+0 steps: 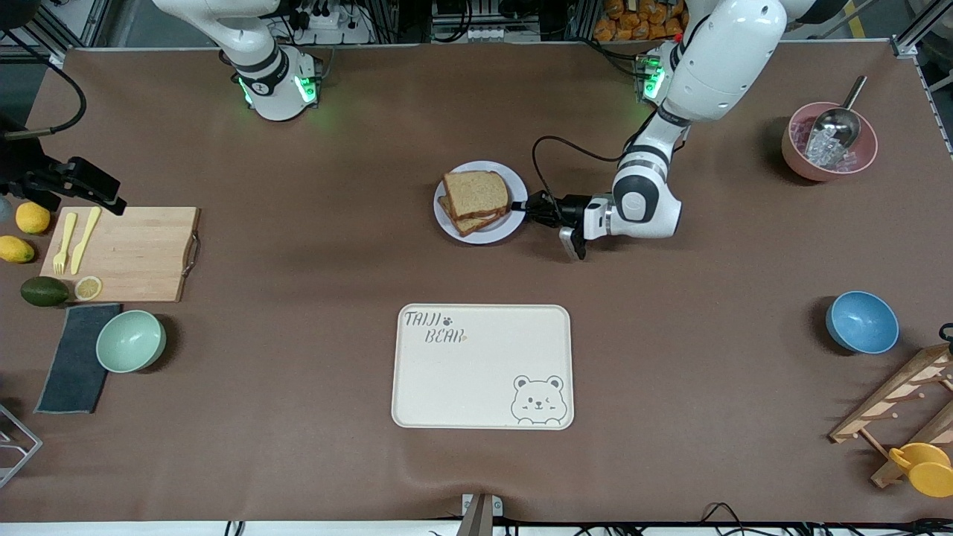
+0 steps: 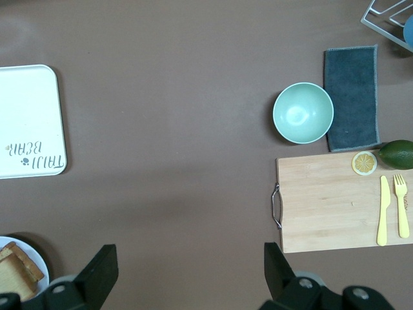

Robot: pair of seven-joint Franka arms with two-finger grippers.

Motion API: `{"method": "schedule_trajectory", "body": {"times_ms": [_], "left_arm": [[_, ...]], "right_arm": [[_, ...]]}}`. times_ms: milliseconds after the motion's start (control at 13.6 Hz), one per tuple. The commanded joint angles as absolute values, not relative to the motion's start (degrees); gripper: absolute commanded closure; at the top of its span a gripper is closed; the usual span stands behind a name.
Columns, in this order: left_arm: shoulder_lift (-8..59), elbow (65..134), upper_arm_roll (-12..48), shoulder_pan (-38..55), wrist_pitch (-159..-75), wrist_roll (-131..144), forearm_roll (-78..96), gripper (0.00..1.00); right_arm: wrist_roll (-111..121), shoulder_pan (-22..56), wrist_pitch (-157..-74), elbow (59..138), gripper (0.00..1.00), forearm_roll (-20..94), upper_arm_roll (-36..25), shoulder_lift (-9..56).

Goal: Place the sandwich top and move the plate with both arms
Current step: 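Slide the plate with the left gripper onto the bear tray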

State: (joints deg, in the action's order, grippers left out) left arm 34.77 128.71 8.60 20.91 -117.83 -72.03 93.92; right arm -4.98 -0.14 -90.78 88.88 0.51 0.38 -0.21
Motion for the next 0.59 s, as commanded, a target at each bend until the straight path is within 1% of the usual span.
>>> {"method": "schedule_trajectory", "body": {"times_ms": [0, 513], "left_arm": [[34.54, 129.55, 8.79, 22.06, -119.36, -74.71, 97.29, 1.00], [33.84, 129.55, 9.23, 20.30, -118.92, -74.79, 100.36, 1.00]], "right_arm": [[-5.36, 0.18, -89.65, 88.94, 0.00, -0.70, 0.35, -1.23], [-5.54, 0.00, -90.52, 88.50, 0.00, -1.41, 0.35, -0.53]]}}
